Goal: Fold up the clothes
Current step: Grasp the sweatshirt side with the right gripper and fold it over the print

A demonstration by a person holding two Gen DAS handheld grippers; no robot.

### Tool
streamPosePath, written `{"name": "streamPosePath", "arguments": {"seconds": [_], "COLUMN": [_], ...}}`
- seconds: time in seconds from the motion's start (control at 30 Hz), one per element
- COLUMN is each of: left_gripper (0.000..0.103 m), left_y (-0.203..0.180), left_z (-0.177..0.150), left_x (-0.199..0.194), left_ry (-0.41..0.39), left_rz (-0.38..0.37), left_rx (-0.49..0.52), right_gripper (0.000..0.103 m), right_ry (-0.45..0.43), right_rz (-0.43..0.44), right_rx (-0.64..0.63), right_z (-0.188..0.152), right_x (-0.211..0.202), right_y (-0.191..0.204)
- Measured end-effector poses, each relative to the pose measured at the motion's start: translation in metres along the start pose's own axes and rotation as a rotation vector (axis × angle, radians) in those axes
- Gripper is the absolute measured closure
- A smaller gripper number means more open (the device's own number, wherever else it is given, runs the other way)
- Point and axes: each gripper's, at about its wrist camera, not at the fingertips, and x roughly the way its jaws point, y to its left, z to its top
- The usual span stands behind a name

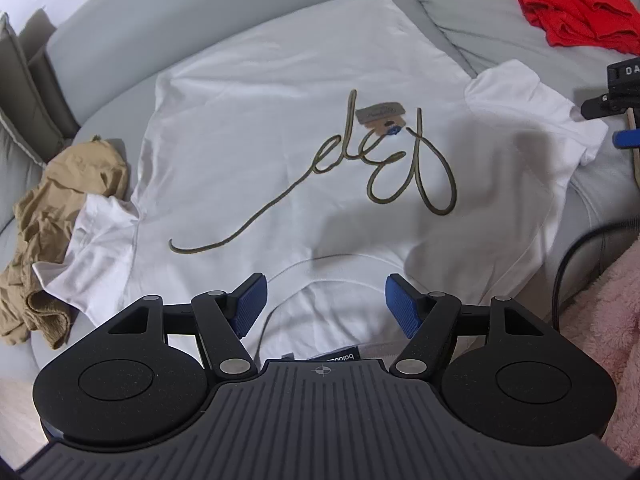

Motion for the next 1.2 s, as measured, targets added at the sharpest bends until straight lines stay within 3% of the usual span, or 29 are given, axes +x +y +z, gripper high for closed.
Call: {"name": "streamPosePath", "arguments": {"seconds": [0.07,0.2,0.33,0.53,0.8,0.97,1.2], "left_gripper": [0.032,0.032,0.032,0.032,0.032,0.032,0.032], "left_y": [0.001,0.002,0.006,0.022,0.039,0.056,0.079], "left_z": [-0.001,-0.002,-0.006,-0.013,-0.028,-0.036,-0.047], "left_x": [0.002,0.006,0.004,-0.001,-0.008,-0.017,-0.023], "left_ry": [0.008,0.024,0.022,0.013,-0.002,-0.030,-0.048], "left_rz": [0.003,0.008,0.012,0.018,-0.009,-0.016,-0.031], "left_rx": [-0.003,-0.009,-0.008,-0.045,-0.097,-0.146,-0.213], "right_gripper": [0.048,0.063,0.095,0.098,0.098,0.098,0.098], "right_ry": [0.005,-0.019,-0.036,-0.155,-0.269,-0.277,-0.168], "right_rz": [0.016,-0.003,-0.036,-0.021,-0.045,-0.028,-0.026], "right_rx": [0.029,-0.006,-0.086,-0.151,-0.449,-0.625,-0.823], "right_z": [0.000,0.000,-0.003,-0.002,-0.016,-0.051,-0.127], "right_x": [0.005,0.012,0.022,0.003,-0.038,-0.047,-0.020], "right_y": [-0.004,-0.002,0.006,0.019,0.088,0.135,0.185]}}
